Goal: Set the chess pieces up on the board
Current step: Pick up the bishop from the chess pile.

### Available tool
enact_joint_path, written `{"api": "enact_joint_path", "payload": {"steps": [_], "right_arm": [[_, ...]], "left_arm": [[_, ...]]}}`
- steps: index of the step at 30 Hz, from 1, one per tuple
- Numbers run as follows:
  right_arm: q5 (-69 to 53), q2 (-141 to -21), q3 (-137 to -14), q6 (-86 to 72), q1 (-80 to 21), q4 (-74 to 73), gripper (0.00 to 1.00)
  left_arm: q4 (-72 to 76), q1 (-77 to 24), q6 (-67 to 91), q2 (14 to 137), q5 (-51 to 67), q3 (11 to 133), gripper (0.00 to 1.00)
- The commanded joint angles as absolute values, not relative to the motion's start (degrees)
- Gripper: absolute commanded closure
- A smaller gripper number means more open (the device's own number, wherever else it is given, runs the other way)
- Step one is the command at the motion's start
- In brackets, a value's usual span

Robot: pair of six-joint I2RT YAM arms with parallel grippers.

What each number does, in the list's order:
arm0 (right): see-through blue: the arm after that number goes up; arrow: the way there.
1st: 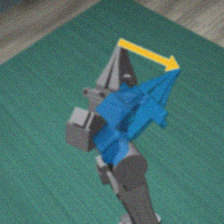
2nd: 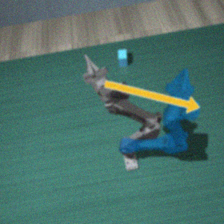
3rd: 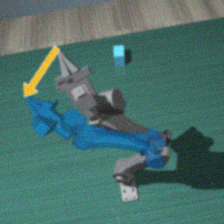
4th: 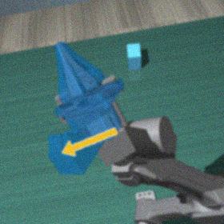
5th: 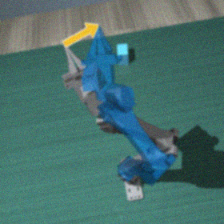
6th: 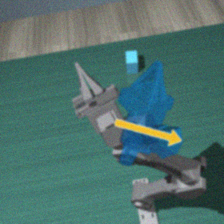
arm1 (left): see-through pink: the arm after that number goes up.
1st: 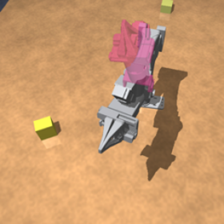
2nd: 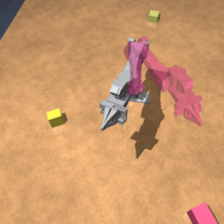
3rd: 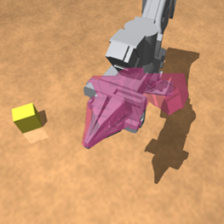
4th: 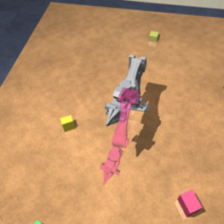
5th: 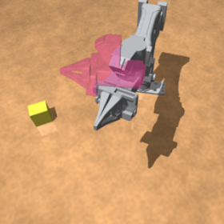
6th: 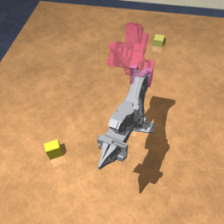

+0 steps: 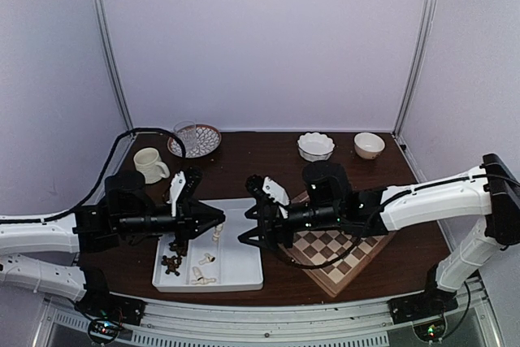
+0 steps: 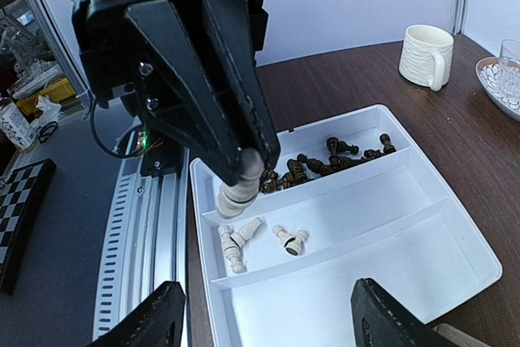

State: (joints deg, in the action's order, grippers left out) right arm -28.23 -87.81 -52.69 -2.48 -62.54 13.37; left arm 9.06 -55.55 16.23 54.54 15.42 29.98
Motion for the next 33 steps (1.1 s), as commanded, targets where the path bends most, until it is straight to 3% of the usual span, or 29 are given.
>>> {"api": "enact_joint_path", "payload": {"steps": [1,14,23,33], "right_arm": [[-28.0,-91.1,-50.8,-6.3,-63.5,24.3,0.29],[-22.5,-86.8,-45.6,-11.9,-66.5,34.8,0.31],[-11.3,-81.6,-40.0,-27.5,-67.1,48.6,0.25],[-4.2,-79.0,-45.1,-31.6,-69.8,45.0,0.26]], "left_arm": [[21.4,-55.3,25.3,51.9,13.8,26.6,1.0],[29.3,-55.3,37.9,53.5,4.9,27.5,1.0],[47.5,-55.3,43.1,57.2,-1.3,26.8,1.0],[55.1,-55.4,46.0,60.3,-1.9,30.4,1.0]]}}
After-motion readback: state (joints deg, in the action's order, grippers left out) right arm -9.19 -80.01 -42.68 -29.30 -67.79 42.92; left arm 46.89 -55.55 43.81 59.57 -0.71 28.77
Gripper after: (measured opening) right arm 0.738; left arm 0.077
